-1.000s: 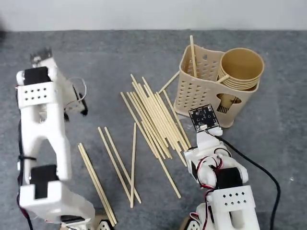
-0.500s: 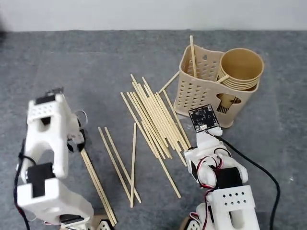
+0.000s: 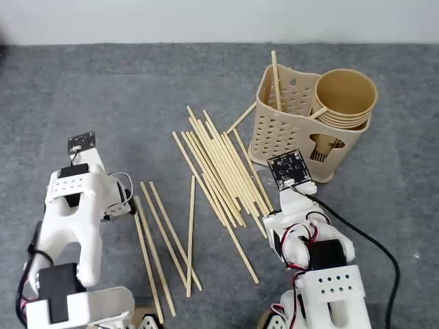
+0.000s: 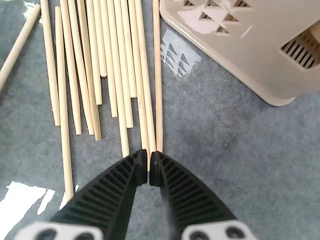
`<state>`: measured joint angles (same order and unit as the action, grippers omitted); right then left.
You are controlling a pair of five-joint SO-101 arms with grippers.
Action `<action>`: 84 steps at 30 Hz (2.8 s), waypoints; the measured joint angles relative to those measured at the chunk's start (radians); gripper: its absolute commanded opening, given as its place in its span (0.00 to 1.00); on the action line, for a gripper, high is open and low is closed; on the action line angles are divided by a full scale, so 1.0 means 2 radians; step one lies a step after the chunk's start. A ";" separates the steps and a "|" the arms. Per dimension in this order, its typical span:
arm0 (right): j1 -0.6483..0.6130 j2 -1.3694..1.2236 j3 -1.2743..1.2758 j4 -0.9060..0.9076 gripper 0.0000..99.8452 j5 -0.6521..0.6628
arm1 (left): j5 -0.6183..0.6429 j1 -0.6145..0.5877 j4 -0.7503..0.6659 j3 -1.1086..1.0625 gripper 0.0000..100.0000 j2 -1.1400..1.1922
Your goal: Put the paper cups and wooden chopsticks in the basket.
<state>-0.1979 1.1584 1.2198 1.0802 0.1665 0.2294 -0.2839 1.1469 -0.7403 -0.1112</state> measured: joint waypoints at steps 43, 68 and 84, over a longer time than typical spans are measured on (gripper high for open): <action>0.000 0.000 0.000 0.000 0.03 0.004 | 0.079 0.118 -0.057 -0.099 0.21 -0.031; 0.000 0.000 0.000 0.000 0.03 0.004 | 0.145 0.138 -0.039 0.009 0.01 0.074; 0.000 0.000 0.000 0.000 0.03 0.004 | 0.191 0.160 0.114 0.298 0.01 0.094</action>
<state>-0.1979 1.1584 1.2198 1.0802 0.1741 0.6114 0.0368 1.3740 -0.1435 0.0760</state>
